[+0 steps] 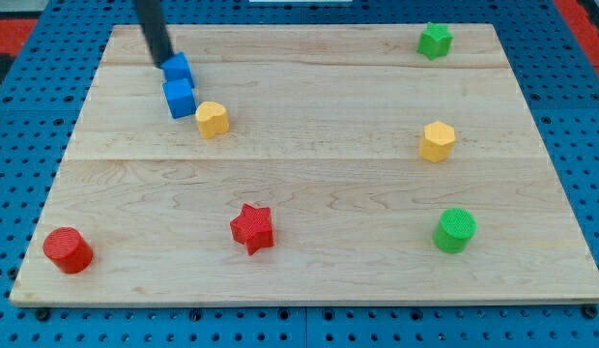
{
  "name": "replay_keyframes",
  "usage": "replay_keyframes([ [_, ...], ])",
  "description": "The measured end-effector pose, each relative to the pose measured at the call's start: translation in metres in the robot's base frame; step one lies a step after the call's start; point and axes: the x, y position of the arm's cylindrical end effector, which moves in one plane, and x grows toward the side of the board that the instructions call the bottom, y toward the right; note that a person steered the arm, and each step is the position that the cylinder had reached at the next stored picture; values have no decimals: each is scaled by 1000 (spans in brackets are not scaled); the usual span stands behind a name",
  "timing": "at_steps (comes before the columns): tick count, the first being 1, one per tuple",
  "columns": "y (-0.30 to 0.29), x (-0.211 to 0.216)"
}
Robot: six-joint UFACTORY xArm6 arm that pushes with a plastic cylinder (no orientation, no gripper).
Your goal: Place the green star and the yellow hexagon diagonal to each other
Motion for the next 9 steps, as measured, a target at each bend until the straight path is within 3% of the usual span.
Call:
replay_keyframes([
  [1,62,3],
  [2,51,39],
  [3,85,51],
  [4,138,26],
  [5,266,-2],
  [6,405,-2],
  [7,423,-60],
  [8,341,-64],
  [9,223,26],
])
